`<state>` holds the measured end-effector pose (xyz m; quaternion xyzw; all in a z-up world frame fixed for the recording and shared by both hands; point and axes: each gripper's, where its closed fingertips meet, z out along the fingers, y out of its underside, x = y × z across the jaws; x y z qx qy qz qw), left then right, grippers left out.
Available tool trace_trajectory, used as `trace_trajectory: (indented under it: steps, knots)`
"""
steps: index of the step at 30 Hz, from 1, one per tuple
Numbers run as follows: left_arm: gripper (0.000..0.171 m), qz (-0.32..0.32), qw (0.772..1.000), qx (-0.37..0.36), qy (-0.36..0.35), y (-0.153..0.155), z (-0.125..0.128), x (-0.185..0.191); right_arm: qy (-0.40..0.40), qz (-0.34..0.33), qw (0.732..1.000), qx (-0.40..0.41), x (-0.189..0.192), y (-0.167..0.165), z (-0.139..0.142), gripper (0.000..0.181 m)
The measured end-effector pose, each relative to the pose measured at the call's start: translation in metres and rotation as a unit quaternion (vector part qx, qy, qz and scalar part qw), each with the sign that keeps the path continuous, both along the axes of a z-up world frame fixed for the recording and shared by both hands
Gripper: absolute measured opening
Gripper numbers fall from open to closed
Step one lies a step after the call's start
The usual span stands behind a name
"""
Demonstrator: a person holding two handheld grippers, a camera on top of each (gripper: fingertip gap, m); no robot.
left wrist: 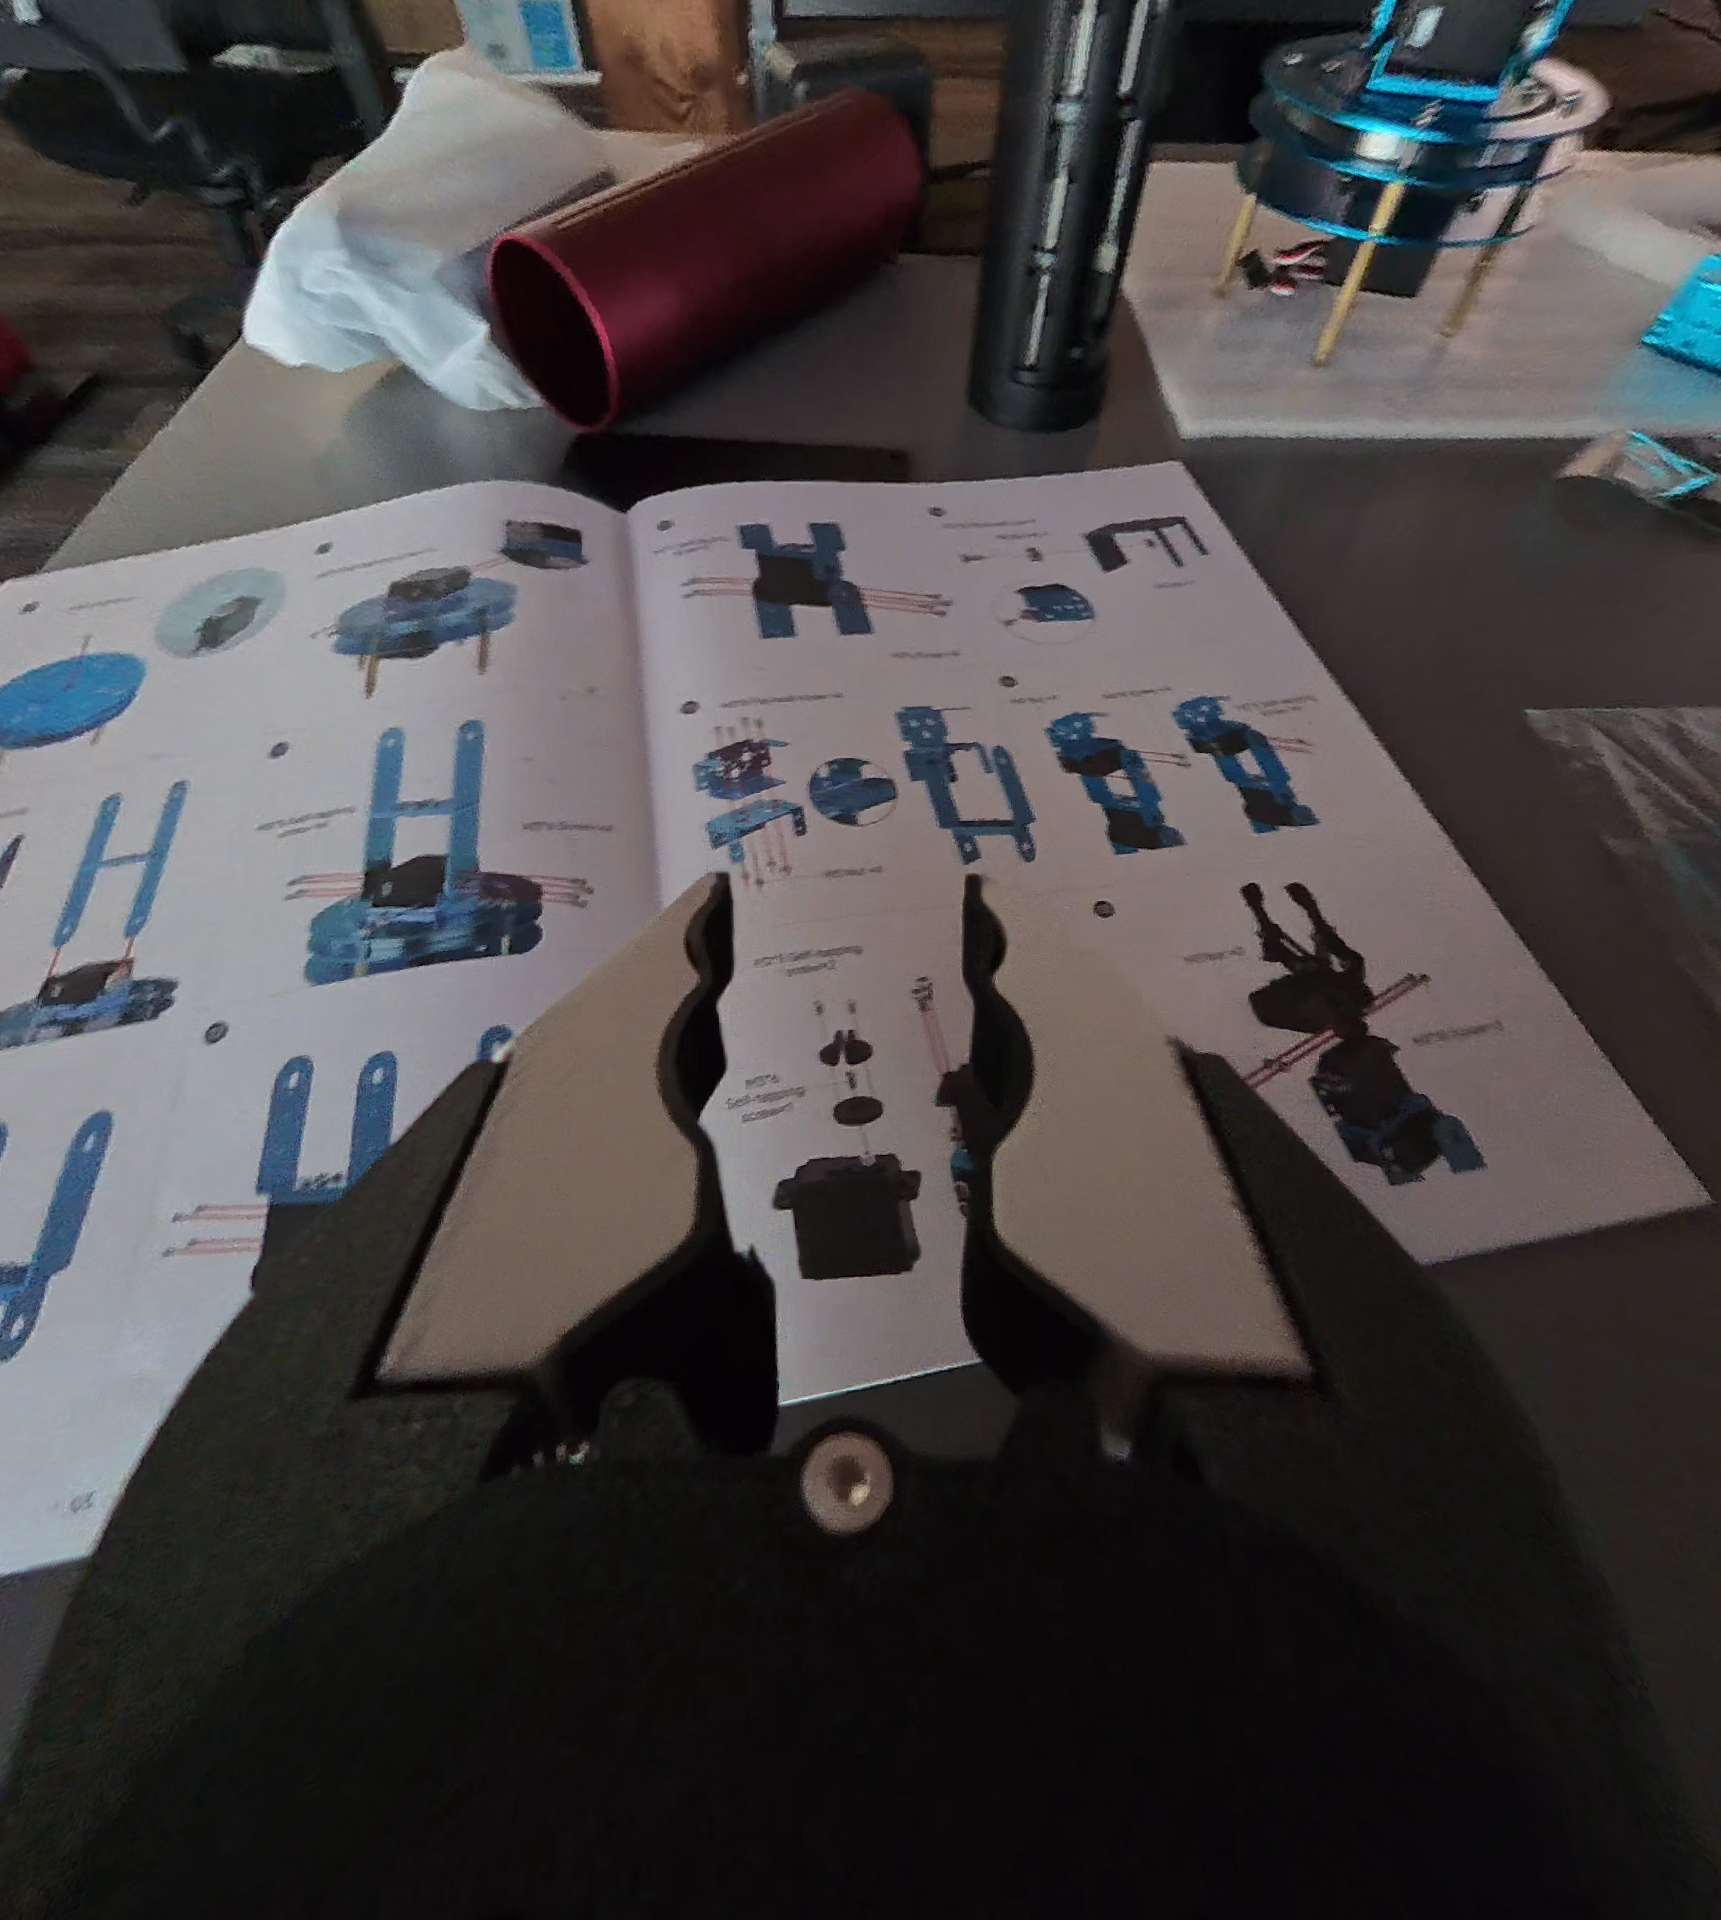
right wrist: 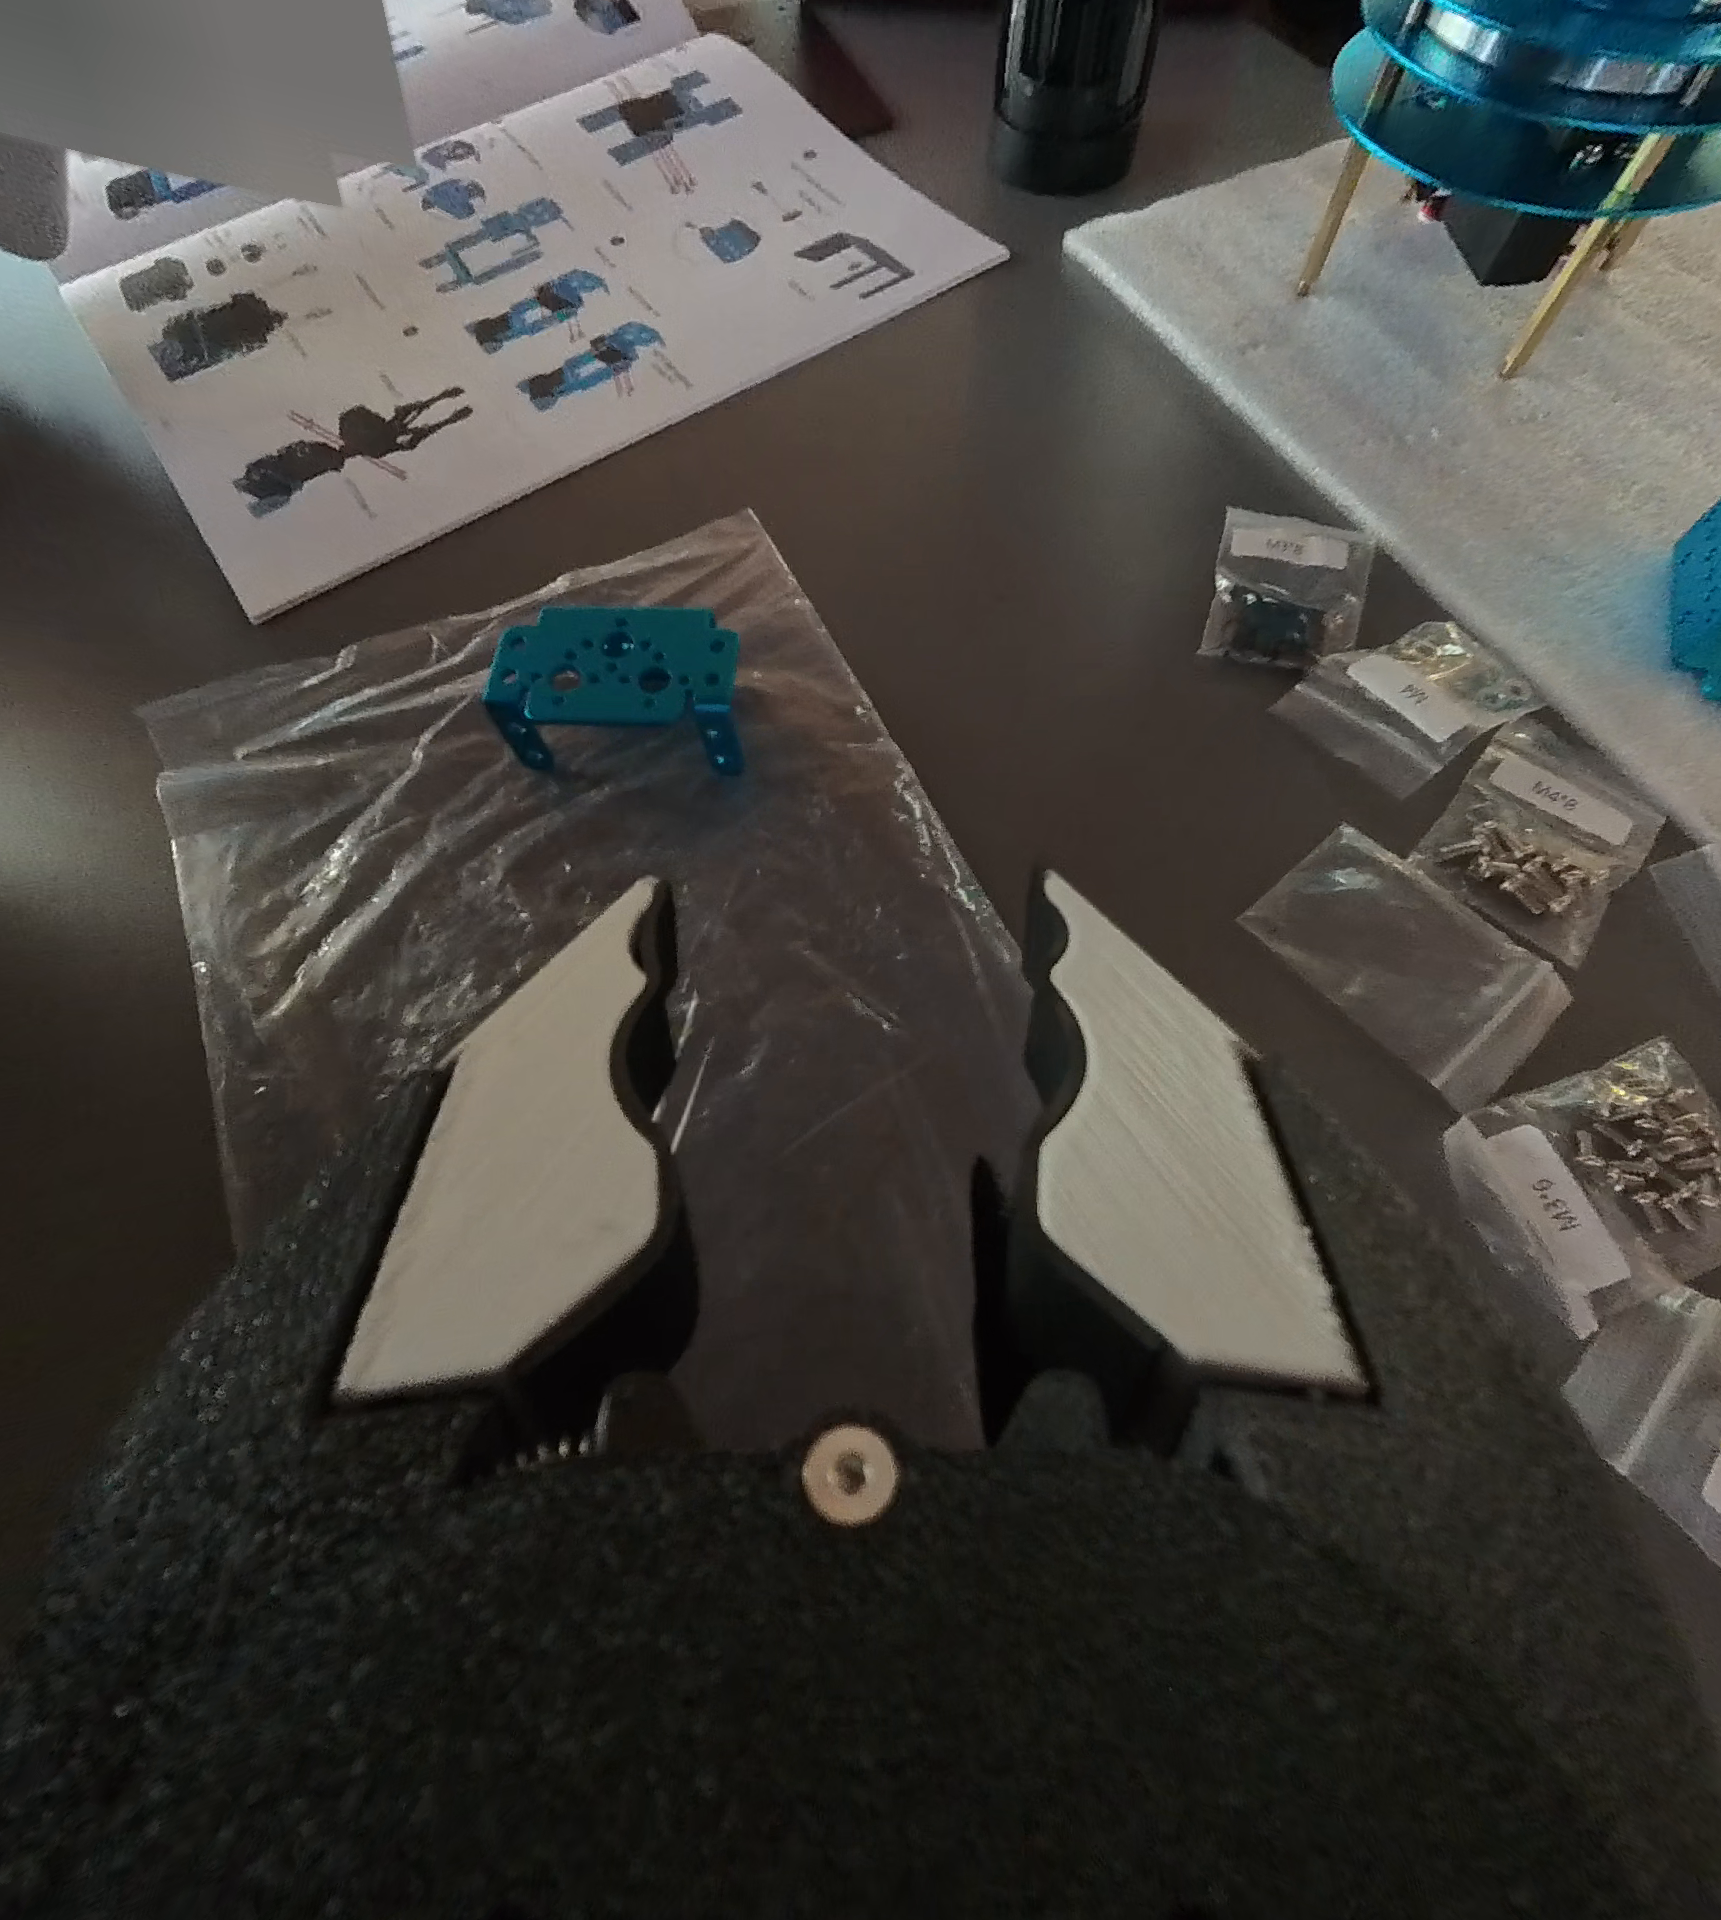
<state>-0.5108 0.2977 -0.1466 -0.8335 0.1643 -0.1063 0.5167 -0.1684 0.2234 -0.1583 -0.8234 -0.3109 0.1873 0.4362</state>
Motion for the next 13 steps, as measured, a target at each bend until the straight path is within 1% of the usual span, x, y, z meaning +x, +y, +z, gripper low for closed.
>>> trace_trajectory:
  steps: [2,4,8,11,13]
  knots:
    - [0.045,0.030,0.999,-0.019,0.004,0.004,-0.006,-0.009,0.003,0.001,1.000,0.002,0.000,-0.001,0.001,0.066]
    - [0.044,0.061,0.998,-0.018,0.002,0.006,-0.006,-0.018,0.014,0.002,1.000,0.001,0.000,-0.002,0.003,0.066]
    - [0.045,0.055,0.998,-0.028,-0.011,0.005,-0.007,-0.018,0.048,0.005,0.999,-0.009,0.003,-0.003,0.008,0.064]
    - [0.045,0.036,0.999,-0.037,0.014,0.004,-0.013,-0.010,0.079,0.006,0.997,-0.015,0.004,-0.003,0.013,0.062]
    - [0.045,0.035,0.998,-0.033,0.039,0.004,-0.015,-0.008,0.095,0.008,0.995,-0.027,0.005,-0.003,0.014,0.062]
